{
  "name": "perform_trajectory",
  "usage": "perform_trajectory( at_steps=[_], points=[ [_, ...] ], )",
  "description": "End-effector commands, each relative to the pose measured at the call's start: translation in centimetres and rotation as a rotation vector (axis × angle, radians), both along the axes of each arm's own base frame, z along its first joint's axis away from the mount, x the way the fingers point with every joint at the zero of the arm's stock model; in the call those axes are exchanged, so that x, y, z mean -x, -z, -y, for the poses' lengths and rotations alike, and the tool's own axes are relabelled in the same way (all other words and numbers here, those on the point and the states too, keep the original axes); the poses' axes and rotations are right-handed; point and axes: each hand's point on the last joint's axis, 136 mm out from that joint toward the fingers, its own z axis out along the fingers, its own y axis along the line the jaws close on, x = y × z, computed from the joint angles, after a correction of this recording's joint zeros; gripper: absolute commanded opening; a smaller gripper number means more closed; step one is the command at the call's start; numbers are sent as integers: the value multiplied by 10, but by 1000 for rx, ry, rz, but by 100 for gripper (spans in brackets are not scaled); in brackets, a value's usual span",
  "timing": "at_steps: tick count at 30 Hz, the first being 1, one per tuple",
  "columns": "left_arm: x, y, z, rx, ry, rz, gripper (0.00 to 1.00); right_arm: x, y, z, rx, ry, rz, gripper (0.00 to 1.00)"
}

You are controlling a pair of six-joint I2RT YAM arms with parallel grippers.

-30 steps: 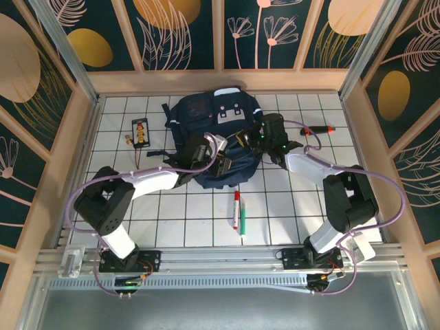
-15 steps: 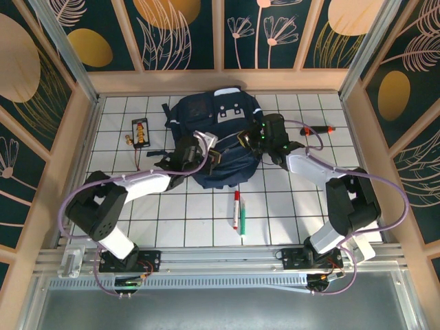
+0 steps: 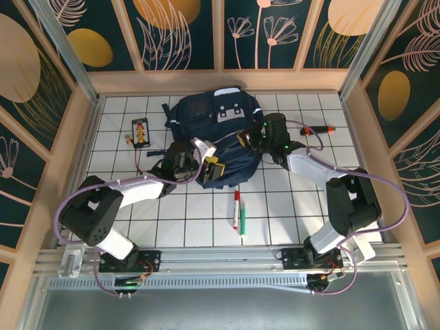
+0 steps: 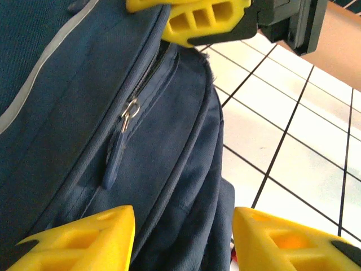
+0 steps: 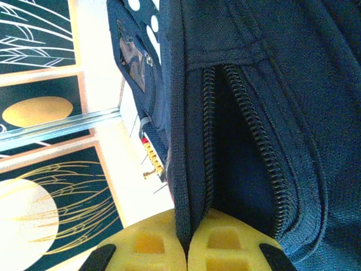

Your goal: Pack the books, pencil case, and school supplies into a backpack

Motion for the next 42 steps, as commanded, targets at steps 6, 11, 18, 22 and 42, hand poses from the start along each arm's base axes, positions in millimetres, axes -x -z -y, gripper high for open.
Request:
perform_trajectory(
  at_steps=[6,11,18,22,42],
  points=[
    [-8,-11,12,73,55,202,52,2,-65,-23,-176,-63,100,0],
    [-16,-13,2,82,-22,281,63,6,-71,-22,-174,-66,123,0],
    [-32,-8,-6,62,-115,303,65,13,-71,-26,-174,-103,143,0],
    [-37,-11,-14,76,-179,321,65,15,-74,-27,-164,-120,164,0],
    [-44,-33,-27,171,-243,362,61,28,-63,-36,-82,-215,227,0]
  ],
)
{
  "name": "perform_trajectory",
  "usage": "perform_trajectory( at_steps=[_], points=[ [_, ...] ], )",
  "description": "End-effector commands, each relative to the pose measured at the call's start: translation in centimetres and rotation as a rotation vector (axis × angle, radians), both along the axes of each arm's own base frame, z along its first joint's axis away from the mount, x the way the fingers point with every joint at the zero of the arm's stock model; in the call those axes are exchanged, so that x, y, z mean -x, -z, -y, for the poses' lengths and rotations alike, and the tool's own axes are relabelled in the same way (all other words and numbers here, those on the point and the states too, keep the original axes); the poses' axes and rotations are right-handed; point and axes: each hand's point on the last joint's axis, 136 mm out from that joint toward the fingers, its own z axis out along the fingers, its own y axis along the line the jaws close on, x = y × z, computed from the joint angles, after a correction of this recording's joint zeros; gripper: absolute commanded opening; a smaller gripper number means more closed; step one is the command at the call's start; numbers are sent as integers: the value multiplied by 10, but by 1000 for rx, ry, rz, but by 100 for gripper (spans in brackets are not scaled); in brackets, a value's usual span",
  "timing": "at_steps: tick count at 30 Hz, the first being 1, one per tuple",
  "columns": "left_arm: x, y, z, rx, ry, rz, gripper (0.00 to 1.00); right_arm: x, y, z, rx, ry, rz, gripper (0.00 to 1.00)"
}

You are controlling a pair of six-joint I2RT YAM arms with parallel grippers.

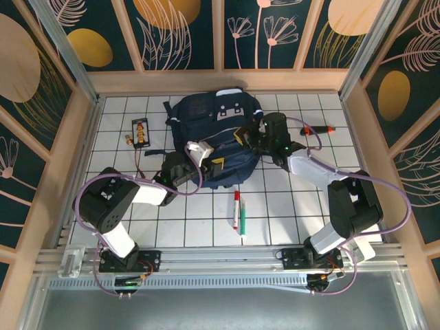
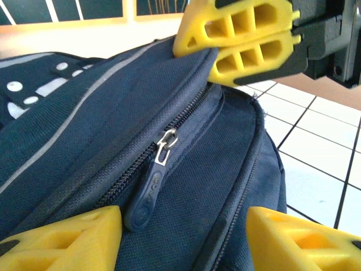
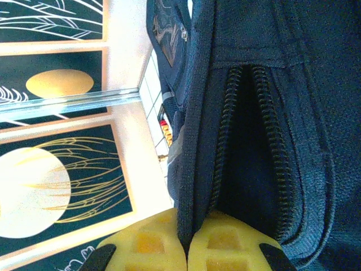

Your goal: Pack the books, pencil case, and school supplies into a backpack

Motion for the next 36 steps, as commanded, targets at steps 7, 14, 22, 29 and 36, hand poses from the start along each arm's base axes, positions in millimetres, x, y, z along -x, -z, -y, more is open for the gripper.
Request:
perform_trajectory(
  at_steps=[7,14,22,29,36],
  points=[
    [-15,-22,-5,45,-13,60,60,23,-46,-25,-59,-157,143,0],
    [-15,-4,6,-23,54,35,47,22,-44,-31,-56,-188,145,0],
    [-23,-6,0,-86,6,68,21,22,-45,-34,-48,-208,145,0],
    [-27,-8,6,-65,21,35,8,22,-47,-36,-48,-212,145,0],
    [-19,-19,14,-9,80,37,24,23,-45,-32,-14,-210,150,0]
  ],
)
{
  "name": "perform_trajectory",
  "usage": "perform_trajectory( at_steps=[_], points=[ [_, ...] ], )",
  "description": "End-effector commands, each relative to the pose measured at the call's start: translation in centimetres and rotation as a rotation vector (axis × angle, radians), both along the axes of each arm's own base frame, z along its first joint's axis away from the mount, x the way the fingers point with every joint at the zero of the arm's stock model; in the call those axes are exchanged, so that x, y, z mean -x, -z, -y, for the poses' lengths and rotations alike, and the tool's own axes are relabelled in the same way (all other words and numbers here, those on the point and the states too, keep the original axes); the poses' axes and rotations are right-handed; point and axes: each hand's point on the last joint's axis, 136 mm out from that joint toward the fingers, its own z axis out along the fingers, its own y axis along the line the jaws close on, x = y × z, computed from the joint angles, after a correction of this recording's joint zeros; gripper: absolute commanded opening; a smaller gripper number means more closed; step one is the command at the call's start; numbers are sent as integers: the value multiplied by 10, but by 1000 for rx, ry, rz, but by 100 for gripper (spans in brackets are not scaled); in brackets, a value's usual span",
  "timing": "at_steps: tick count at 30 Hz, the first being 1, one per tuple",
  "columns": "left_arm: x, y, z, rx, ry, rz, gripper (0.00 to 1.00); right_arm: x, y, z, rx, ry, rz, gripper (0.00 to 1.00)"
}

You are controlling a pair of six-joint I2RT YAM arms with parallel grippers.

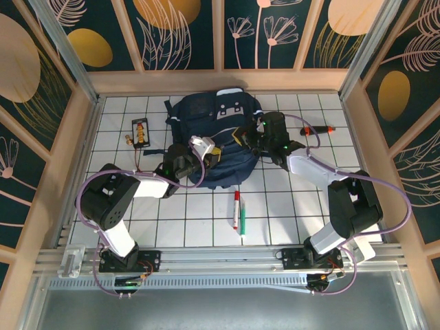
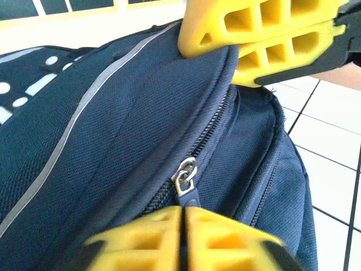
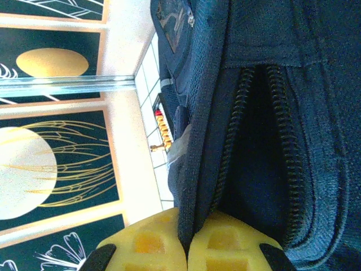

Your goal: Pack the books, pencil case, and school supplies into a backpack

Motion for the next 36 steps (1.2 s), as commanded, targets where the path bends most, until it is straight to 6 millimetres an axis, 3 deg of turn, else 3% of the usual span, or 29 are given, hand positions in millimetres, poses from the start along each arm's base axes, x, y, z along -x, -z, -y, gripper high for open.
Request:
perform_trajectory(
  at_steps=[1,6,14,17,18,24,25,29,36],
  points=[
    [-3,-27,7,65,39,51,29,18,-42,-26,-63,-151,94,0],
    [2,-31,17,83,115,53,33,20,-45,-29,-82,-164,99,0],
    [1,-30,25,109,159,35,25,23,-51,-31,-97,-177,111,0],
    [-4,-30,23,104,136,37,8,24,-51,-30,-90,-171,113,0],
    [-6,-30,20,99,123,40,0,23,-49,-27,-77,-156,109,0],
    [-14,-32,2,58,13,40,0,11,-41,-11,-43,-73,89,0],
    [-14,-41,-3,62,-11,55,0,9,-42,-10,-43,-66,89,0],
    [-11,-46,-14,43,-55,57,0,0,-39,-3,-34,-39,80,0],
    [0,-28,-39,-48,-128,-4,0,-17,-47,24,-19,20,113,0]
  ],
)
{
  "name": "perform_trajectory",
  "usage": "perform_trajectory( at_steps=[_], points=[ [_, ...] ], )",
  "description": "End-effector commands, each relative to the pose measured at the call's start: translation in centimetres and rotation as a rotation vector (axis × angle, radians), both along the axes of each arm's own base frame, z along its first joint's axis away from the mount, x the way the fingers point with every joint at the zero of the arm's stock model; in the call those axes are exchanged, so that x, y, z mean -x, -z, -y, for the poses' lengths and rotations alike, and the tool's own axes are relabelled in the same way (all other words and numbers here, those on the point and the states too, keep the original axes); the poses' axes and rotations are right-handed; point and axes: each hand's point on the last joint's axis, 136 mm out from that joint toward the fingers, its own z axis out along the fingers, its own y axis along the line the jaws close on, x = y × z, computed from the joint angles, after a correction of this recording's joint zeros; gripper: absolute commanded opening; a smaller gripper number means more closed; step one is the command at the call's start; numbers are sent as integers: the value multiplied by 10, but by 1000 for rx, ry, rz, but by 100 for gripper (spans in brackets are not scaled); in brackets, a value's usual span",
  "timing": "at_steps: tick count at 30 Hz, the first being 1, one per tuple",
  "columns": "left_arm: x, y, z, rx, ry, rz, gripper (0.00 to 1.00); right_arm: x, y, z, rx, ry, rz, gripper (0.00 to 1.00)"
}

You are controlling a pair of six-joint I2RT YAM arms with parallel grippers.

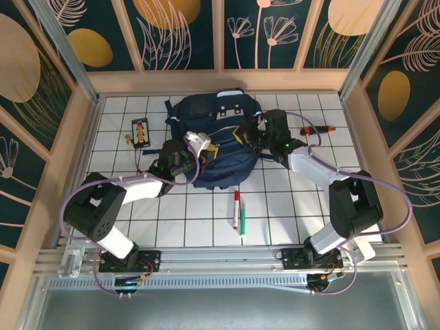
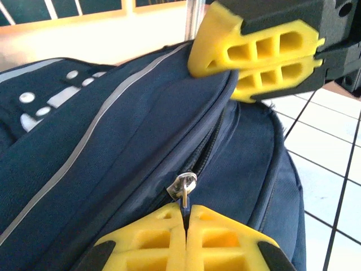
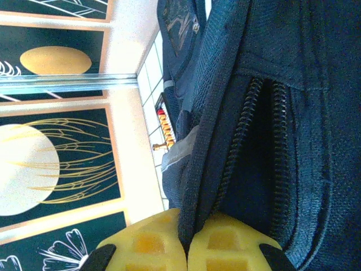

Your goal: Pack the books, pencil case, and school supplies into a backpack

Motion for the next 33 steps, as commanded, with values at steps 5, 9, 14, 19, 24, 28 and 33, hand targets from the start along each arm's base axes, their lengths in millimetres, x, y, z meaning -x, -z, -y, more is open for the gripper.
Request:
perform_trajectory(
  at_steps=[5,9,14,19,24,28,33],
  points=[
    [5,-7,-44,-7,-152,23,0,-17,-40,31,9,32,123,0],
    [8,3,-59,-78,-185,25,0,-18,-40,38,-13,13,119,0],
    [2,16,-84,-84,-236,-20,0,-24,-49,45,-17,10,137,0],
    [-8,20,-88,-88,-262,-59,0,-26,-60,51,-47,22,140,0],
    [-16,33,-99,-73,-354,-124,0,-30,-80,57,-82,36,163,0],
    [-24,36,-113,-62,-449,-133,0,-30,-86,54,-97,10,164,0],
    [-39,34,-122,-67,-489,-138,0,-27,-83,53,-92,-2,155,0]
  ],
)
